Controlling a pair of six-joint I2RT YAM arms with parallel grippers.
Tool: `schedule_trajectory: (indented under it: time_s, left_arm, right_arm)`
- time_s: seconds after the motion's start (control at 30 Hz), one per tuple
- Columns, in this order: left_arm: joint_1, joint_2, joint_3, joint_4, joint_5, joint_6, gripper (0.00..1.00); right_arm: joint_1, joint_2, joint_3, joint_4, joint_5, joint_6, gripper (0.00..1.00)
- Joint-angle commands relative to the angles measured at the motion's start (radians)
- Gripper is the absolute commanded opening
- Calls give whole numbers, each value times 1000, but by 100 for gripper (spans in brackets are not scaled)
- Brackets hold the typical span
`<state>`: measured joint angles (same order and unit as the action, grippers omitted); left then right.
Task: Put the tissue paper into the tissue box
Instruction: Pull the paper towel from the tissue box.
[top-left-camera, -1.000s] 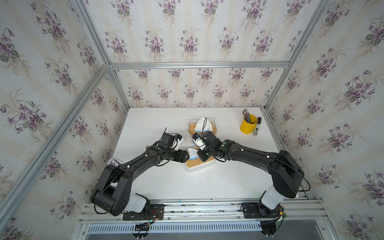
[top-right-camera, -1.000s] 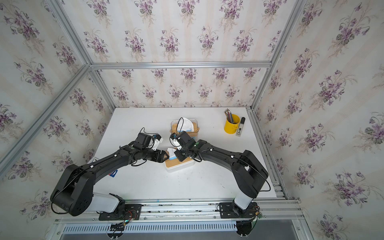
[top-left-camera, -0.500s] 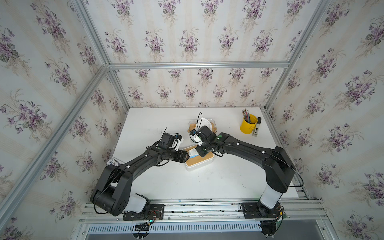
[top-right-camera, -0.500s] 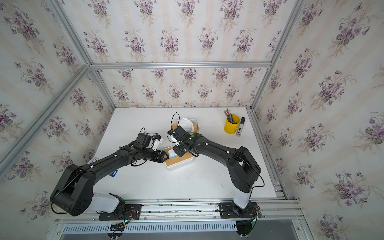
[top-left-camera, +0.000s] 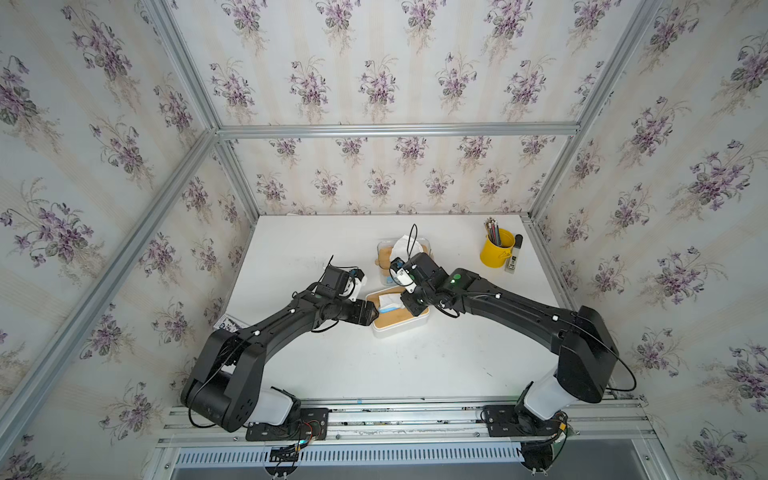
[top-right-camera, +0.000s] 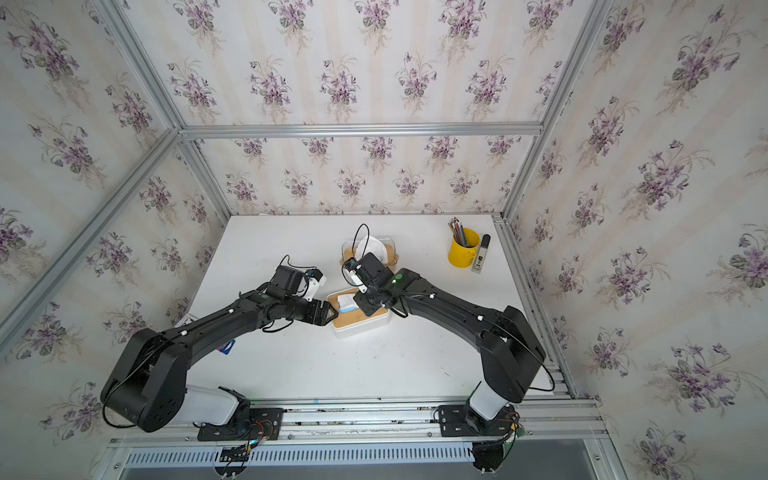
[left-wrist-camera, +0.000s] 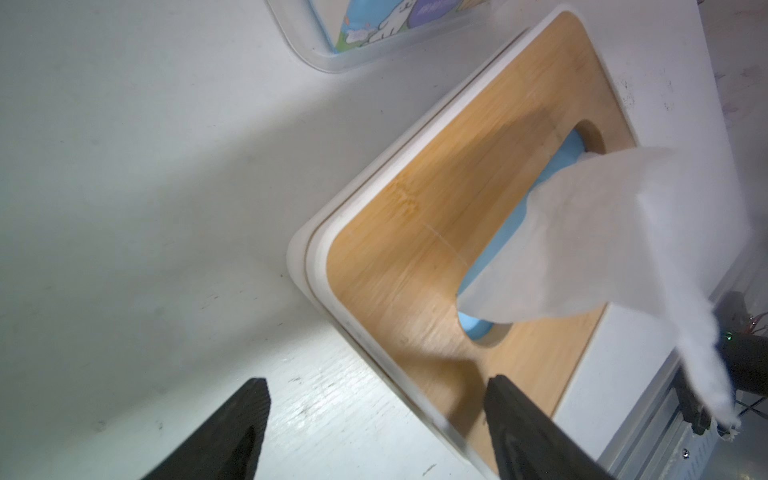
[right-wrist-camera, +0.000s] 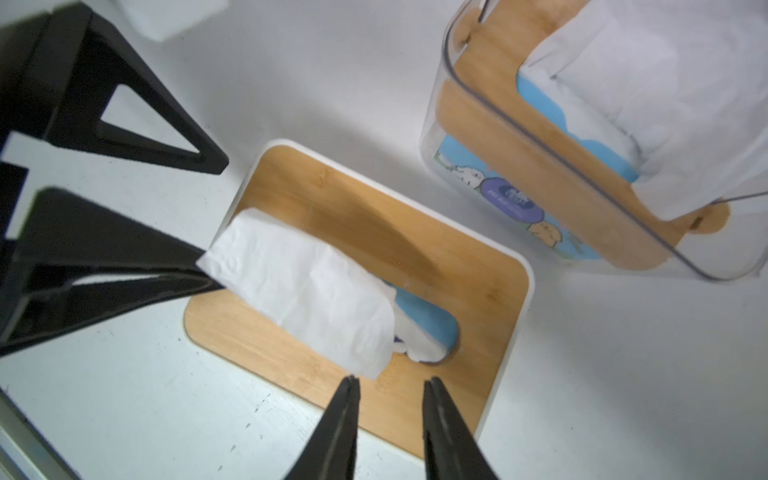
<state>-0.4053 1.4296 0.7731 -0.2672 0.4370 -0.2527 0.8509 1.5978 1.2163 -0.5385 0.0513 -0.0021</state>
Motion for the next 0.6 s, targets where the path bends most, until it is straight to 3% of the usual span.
schedule_trajectory:
  time_s: [0.0, 0.27, 0.37, 0.57]
  left_arm:
    - [1, -2, 7, -11, 0, 9, 85]
    - [1, -8, 7, -17, -1, 8, 85]
    - [1, -8, 8, -18, -3, 10, 85]
    - [2, -9, 14, -23, 0, 13, 86]
  right_arm:
    - [0, -28, -57, 95, -61, 14, 37]
    - [0, 27, -90, 164, -51, 19, 58]
    - [0, 53, -87, 185, -7, 25, 57]
    - [0, 80, -58, 186, 111, 47, 42]
